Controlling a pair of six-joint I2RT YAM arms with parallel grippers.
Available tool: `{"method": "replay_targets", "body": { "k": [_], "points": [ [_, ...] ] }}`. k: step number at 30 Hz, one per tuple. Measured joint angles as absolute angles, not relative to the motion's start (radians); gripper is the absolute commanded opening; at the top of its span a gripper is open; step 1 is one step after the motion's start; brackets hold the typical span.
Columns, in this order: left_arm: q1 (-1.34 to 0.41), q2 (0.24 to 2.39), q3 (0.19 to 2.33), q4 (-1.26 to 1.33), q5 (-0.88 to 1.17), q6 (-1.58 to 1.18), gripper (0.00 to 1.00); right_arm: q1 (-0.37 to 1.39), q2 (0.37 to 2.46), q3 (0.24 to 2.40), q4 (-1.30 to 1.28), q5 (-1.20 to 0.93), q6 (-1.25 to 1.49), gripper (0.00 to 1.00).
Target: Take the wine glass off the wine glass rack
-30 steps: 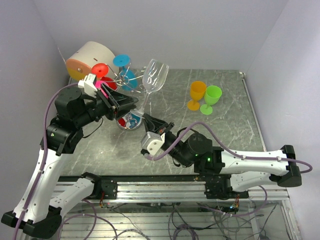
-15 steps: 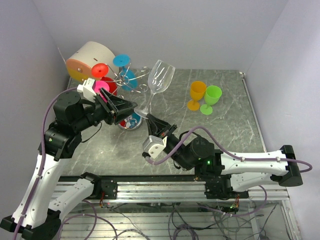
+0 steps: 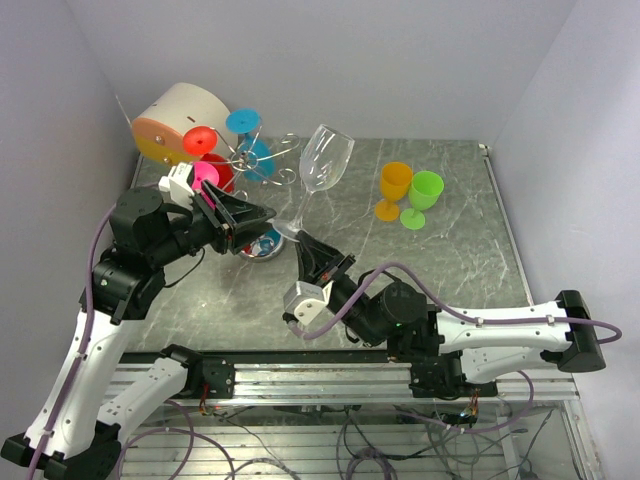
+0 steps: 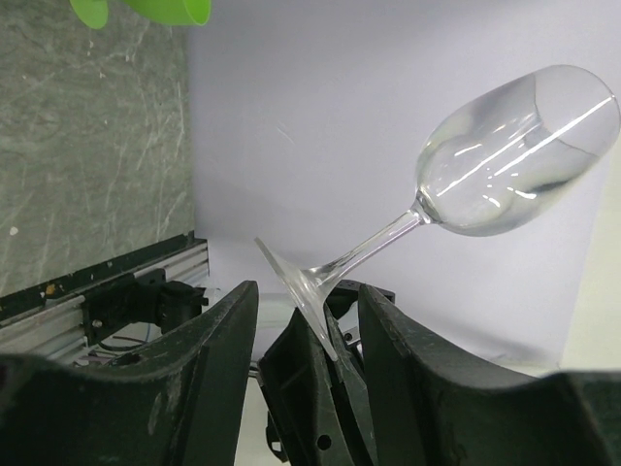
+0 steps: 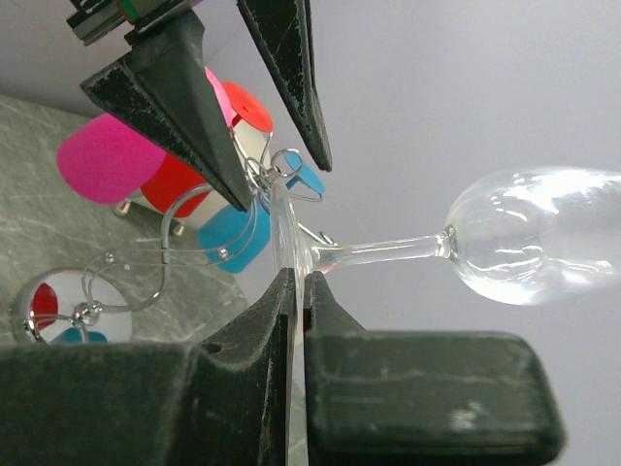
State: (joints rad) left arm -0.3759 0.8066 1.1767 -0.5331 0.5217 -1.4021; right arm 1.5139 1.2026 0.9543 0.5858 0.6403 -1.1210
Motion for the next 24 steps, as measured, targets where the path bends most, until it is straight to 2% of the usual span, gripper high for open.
{"method": "replay_targets", "body": {
  "k": [10,12,14,16,21,24],
  "points": [
    [-0.376,0.783,1.127,-0.480,0.556,-1.465,0.54,1.514,1.260,0.954,0.662,0.632,-1.158,0.00],
    [-0.376,0.778,1.117,-0.468,0.562,-1.475,0.49,1.514,1.274,0.954,0.672,0.628,-1.164,0.00],
    [-0.376,0.777,1.106,-0.464,0.567,-1.481,0.26,1.514,1.287,0.954,0.683,0.625,-1.169,0.00],
    [-0.376,0.776,1.097,-0.464,0.569,-1.485,0.08,1.513,1.291,0.954,0.700,0.625,-1.177,0.00],
    [-0.376,0.764,1.072,-0.434,0.572,-1.524,0.07,1.514,1.292,0.944,0.699,0.641,-1.201,0.00],
    [-0.376,0.757,1.053,-0.434,0.573,-1.526,0.07,1.514,1.276,0.921,0.697,0.642,-1.193,0.11]
  ]
}}
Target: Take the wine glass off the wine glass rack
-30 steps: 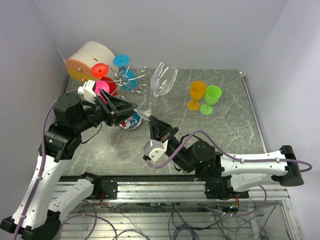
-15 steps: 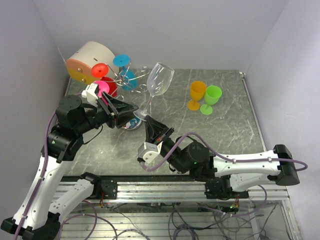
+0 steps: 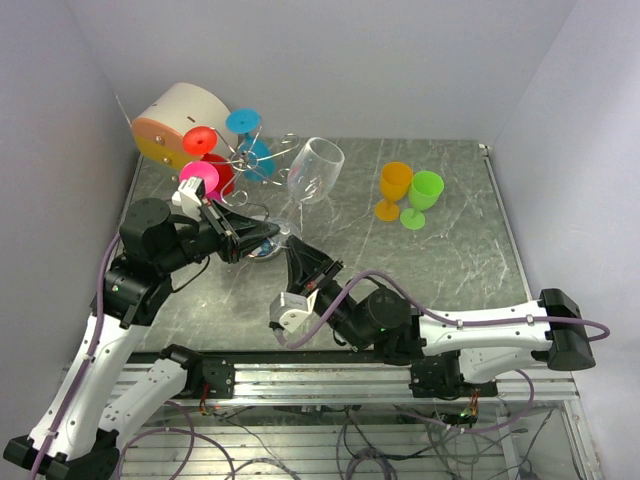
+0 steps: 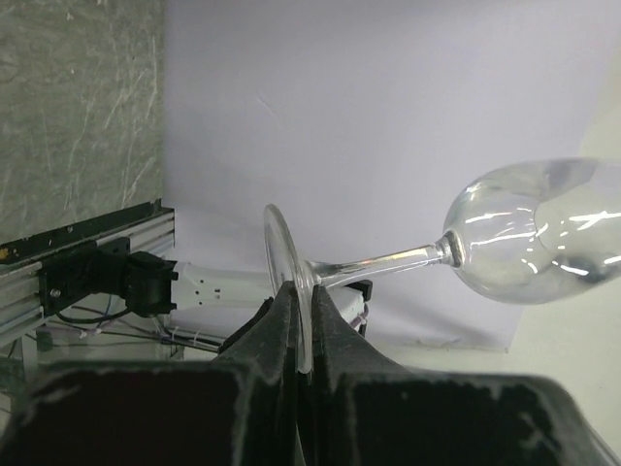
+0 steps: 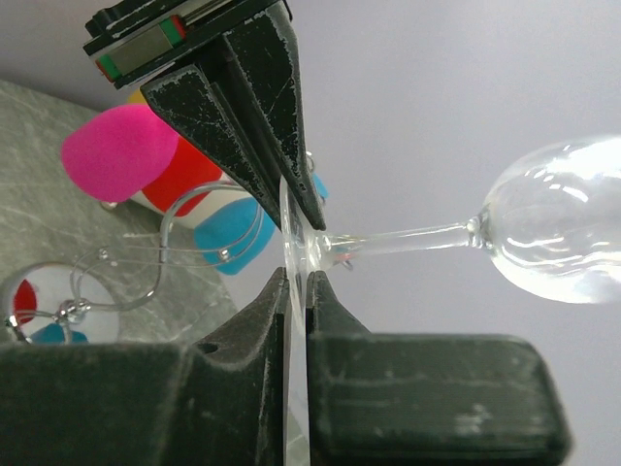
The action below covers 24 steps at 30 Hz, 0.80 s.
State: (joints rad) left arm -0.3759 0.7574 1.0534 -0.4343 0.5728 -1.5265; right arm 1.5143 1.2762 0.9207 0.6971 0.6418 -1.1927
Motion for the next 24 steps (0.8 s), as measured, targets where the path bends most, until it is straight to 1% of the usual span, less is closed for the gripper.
{"method": "replay_targets", "body": {
  "k": [2,3,6,13,14,15,17,19,21,23,24],
  "points": [
    [-0.382,0.756,1.043,-0.434,0.575,-1.522,0.07,1.518,1.256,0.902,0.680,0.648,-1.168,0.18],
    [-0.385,0.754,1.038,-0.429,0.576,-1.515,0.07,1.521,1.243,0.895,0.665,0.658,-1.145,0.20],
    [-0.385,0.728,1.021,-0.408,0.557,-1.486,0.07,1.533,1.178,0.881,0.580,0.725,-1.058,0.23],
    [-0.382,0.564,0.930,-0.417,0.432,-1.383,0.07,1.533,0.929,0.883,0.318,0.897,-0.734,0.27],
    [-0.382,0.539,0.926,-0.433,0.410,-1.358,0.07,1.533,0.912,0.887,0.273,0.921,-0.683,0.26],
    [-0.382,0.515,0.926,-0.451,0.385,-1.332,0.07,1.532,0.903,0.893,0.227,0.944,-0.637,0.23],
    [-0.382,0.464,0.929,-0.493,0.329,-1.271,0.07,1.530,0.908,0.923,0.118,0.987,-0.544,0.00],
    [-0.382,0.426,0.942,-0.550,0.272,-1.210,0.07,1.513,0.940,0.971,0.004,1.010,-0.453,0.00],
    [-0.382,0.392,0.965,-0.612,0.213,-1.150,0.07,1.456,0.979,1.033,-0.107,0.998,-0.365,0.00],
    [-0.382,0.363,0.982,-0.659,0.168,-1.111,0.07,1.337,1.018,1.107,-0.204,0.942,-0.286,0.00],
    [-0.382,0.349,0.990,-0.680,0.149,-1.097,0.07,1.242,1.042,1.157,-0.256,0.879,-0.244,0.00]
  ]
}}
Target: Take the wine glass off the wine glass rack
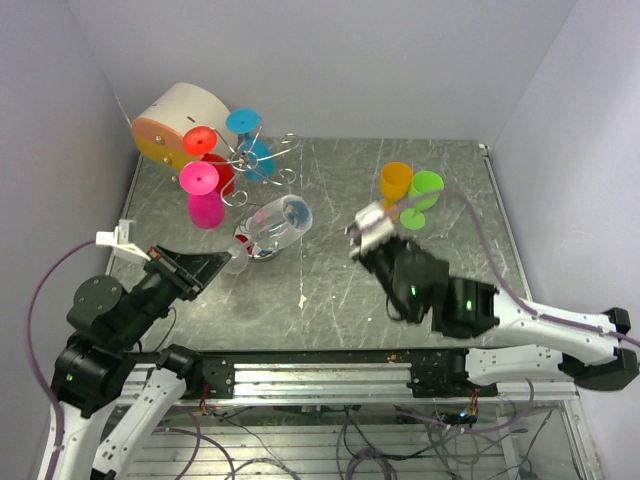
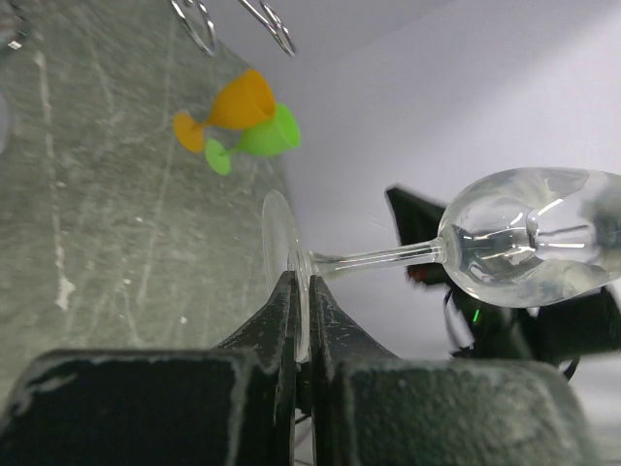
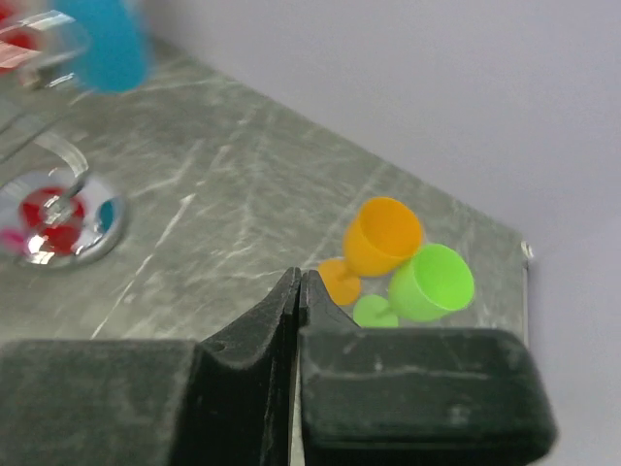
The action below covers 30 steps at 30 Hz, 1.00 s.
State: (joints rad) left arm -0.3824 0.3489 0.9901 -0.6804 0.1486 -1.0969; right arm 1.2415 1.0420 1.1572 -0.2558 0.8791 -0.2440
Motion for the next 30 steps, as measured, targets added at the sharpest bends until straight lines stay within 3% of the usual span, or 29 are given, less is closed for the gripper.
{"method": "replay_targets", "body": {
  "k": [5,9,11,20,30],
  "points": [
    [-0.382,0.292,1.007,-0.764,0.070,-1.040,0.07,0.846,1.209,1.431,-0.443,0.604,-0.045,0.02],
    [-0.382,0.297,1.010,-0.822,0.043,-0.992,0.07,0.679,1.325,1.605,-0.517,0.165,0.083,0.41],
    [-0.382,0.324,1.034,-0.859,0.039,-0.959,0.07,0.628,1.334,1.609,-0.523,-0.061,0.128,0.49],
    [-0.382,0.413,1.115,-0.868,0.049,-0.851,0.07,0.627,1.308,1.609,-0.442,-0.675,0.279,0.49],
    [-0.382,0.455,1.115,-0.823,0.086,-0.827,0.07,0.627,1.308,1.609,-0.365,-0.860,0.360,0.46]
  ]
}}
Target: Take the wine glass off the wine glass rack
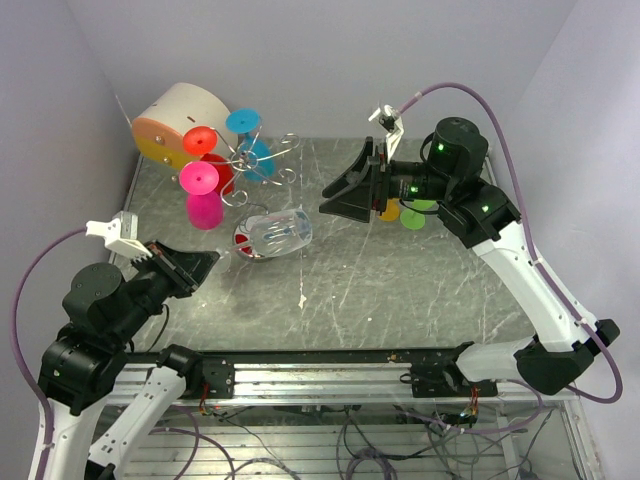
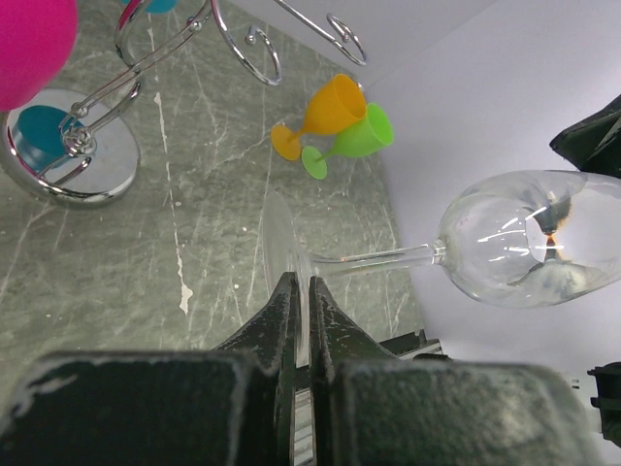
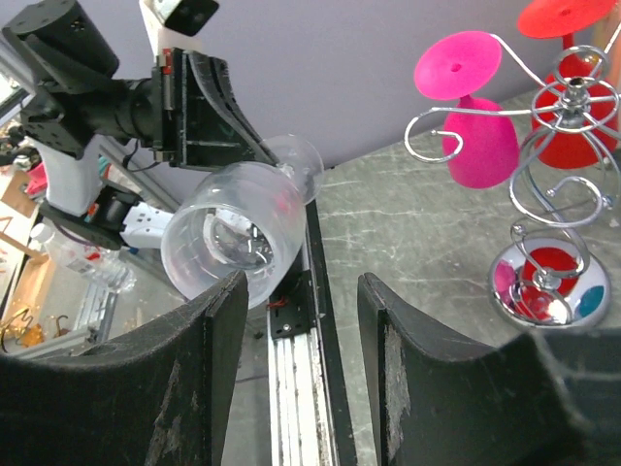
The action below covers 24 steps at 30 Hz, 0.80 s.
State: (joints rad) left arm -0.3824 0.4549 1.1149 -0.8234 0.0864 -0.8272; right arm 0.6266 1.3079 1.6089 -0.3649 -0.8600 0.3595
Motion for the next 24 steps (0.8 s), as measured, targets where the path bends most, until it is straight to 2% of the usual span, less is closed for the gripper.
{"method": "replay_targets", "body": {
  "k": [14,16,17,19,20,22,24],
  "points": [
    [-0.382,0.508,1.115,-0.762,0.128,-0.827,0.07,0.680,1.357,1.610,-0.371,-0.866,0.361,0.45],
    [-0.382,0.516,1.115,-0.758,0.131,-0.827,0.07,0.703,1.367,1.614,-0.381,-0.851,0.354,0.37],
    [-0.382,0.519,1.115,-0.756,0.133,-0.827,0.07,0.716,1.374,1.620,-0.387,-0.841,0.348,0.28],
    [-0.382,0.526,1.116,-0.752,0.136,-0.827,0.07,0.744,1.389,1.638,-0.402,-0.815,0.335,0.00],
    [-0.382,0.528,1.116,-0.752,0.136,-0.824,0.07,0.755,1.396,1.649,-0.412,-0.794,0.326,0.00],
    [-0.382,0.527,1.125,-0.752,0.136,-0.827,0.15,0.754,1.407,1.665,-0.438,-0.707,0.303,0.00],
    [-0.382,0.529,1.134,-0.751,0.133,-0.825,0.30,0.753,1.422,1.677,-0.451,-0.662,0.295,0.00]
  ]
}}
